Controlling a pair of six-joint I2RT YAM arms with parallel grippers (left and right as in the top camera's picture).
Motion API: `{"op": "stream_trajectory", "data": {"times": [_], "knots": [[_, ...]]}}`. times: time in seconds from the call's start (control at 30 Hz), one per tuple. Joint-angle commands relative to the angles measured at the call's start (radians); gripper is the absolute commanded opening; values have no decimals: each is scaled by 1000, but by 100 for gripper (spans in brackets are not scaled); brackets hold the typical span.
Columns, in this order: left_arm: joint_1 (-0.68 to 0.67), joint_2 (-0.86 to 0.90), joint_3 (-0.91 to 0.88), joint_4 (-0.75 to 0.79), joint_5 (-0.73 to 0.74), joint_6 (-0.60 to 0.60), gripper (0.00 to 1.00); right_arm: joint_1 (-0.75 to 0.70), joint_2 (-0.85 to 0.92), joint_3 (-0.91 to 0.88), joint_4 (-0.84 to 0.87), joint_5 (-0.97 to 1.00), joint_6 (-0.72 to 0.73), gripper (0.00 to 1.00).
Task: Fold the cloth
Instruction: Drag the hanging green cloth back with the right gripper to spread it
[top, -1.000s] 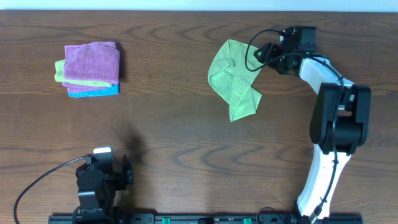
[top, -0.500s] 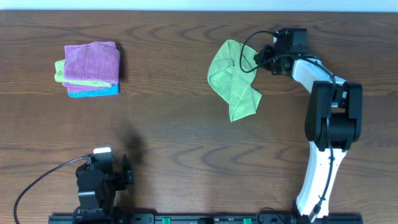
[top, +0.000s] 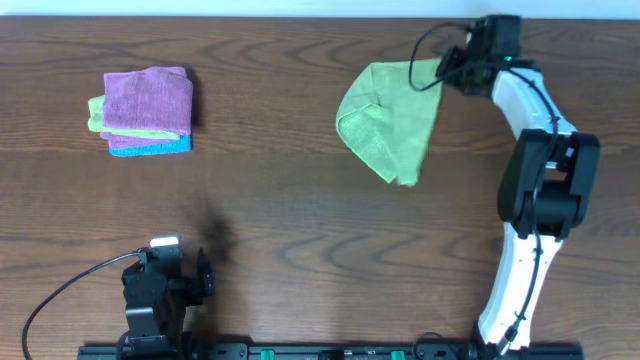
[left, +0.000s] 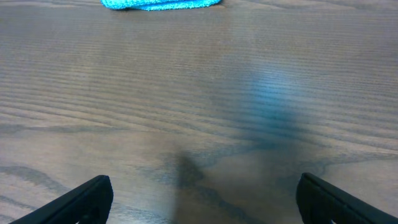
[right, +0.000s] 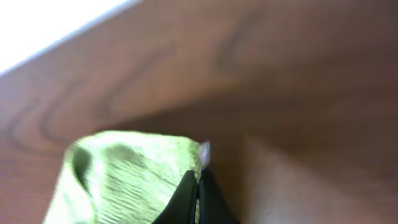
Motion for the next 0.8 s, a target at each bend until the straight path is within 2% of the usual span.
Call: {"op": "stream_trajectory", "data": {"times": [0.0, 0.17, 0.2, 0.27, 0.33, 0.43, 0.77], "knots": [[-4, -6, -20, -13, -17, 7, 95, -27, -2, 64, -3, 74, -35, 2], [-4, -6, -20, -13, -17, 7, 95, -61, -2, 94, 6, 122, -38, 6], [-4, -6, -20, -13, -17, 7, 95, -68, -2, 94, 11, 122, -38, 9], [-4, -6, -20, -13, -17, 7, 95, -82, -2, 94, 16, 122, -38, 20], [-4, -6, -20, -13, -17, 7, 95, -90, -2, 94, 18, 133, -38, 42], [-4, -6, -20, -13, -17, 7, 96, -95, -2, 96, 16, 137, -47, 64], [-4, -6, -20, -13, -17, 7, 95, -92, -4, 227, -166, 160, -60, 87]]}}
